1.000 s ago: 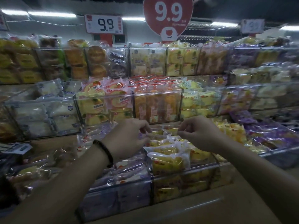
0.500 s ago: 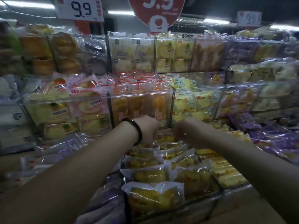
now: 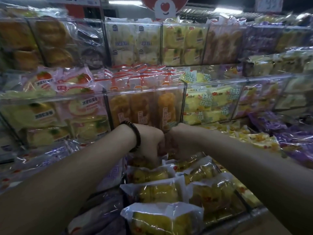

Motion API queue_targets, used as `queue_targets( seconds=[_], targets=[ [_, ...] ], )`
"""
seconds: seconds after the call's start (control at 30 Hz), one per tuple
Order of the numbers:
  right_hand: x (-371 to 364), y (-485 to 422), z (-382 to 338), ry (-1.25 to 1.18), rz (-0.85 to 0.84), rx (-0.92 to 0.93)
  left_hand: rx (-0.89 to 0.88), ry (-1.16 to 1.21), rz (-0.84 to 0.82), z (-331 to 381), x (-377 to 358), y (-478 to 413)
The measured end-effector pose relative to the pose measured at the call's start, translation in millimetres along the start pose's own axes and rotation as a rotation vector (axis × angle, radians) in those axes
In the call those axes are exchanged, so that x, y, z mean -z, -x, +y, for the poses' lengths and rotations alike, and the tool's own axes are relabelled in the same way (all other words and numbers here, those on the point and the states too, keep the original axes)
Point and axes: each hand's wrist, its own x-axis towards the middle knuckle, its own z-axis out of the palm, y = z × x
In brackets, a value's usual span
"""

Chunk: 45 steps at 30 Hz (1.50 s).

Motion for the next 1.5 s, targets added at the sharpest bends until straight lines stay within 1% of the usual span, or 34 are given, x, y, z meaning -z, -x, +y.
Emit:
queue_targets(
  seconds=[0.13, 0.27, 0.37, 0.47, 0.67, 0.77, 0.87, 0.93, 1.0, 1.1, 1.17, 1.3, 1.4, 1.5],
  targets=[
    [-1.6, -1.2, 2.9, -0.032, 0.030, 0.039, 0.017, 0.035, 0.011, 0.3, -6.7, -3.3],
    [-5.0, -1.8, 8.6, -0.046, 0.067, 0.063, 0.044, -0.040, 0.070, 1.9, -14.3, -6.4],
    [-6.8, -3.3, 14.6, -0.033, 0.048, 0.024, 0.109, -0.072, 0.100, 3.1, -14.4, -4.9],
    [-5.3, -2.7, 22.7, -0.039, 0.026, -0.009, 0.218, -0.089, 0.110, 2.3, -13.7, -6.3],
    [-1.0, 2.1, 24.6, -0.014, -0.017, 0.011, 0.319, -0.066, 0.100, 13.5, -5.1, -10.4],
    [0.4, 0.5, 25.9, -0.026, -0.031, -0.028, 0.317, -0.042, 0.079, 14.9, -5.4, -7.3],
    [0.1, -2.2, 14.6, -0.010, -0.097, -0.075, 0.278, 0.014, 0.050, 16.7, -7.3, -6.0],
    [-2.6, -1.5, 7.2, -0.032, -0.088, -0.107, 0.284, 0.066, 0.047, 17.6, -8.8, -7.4],
    [-7.8, -0.3, 2.7, -0.052, -0.035, -0.122, 0.288, 0.103, 0.067, 17.3, -11.8, -7.3],
    [-11.1, 0.7, -6.9, -0.085, 0.019, -0.071, 0.297, 0.108, 0.129, 14.8, -19.4, -6.2],
    [-8.3, 2.4, -11.9, -0.064, -0.018, -0.055, 0.320, 0.106, 0.174, 14.5, -23.4, -5.4],
    [-1.0, 5.5, -12.8, 0.020, -0.086, -0.057, 0.405, 0.125, 0.199, 17.0, -26.9, -5.2],
    [5.6, 7.8, -14.8, 0.030, -0.153, -0.067, 0.449, 0.072, 0.247, 21.6, -30.0, -4.7],
    [5.1, 6.7, -10.5, 0.017, -0.144, -0.062, 0.484, -0.023, 0.341, 26.3, -31.1, -5.0]
  ],
)
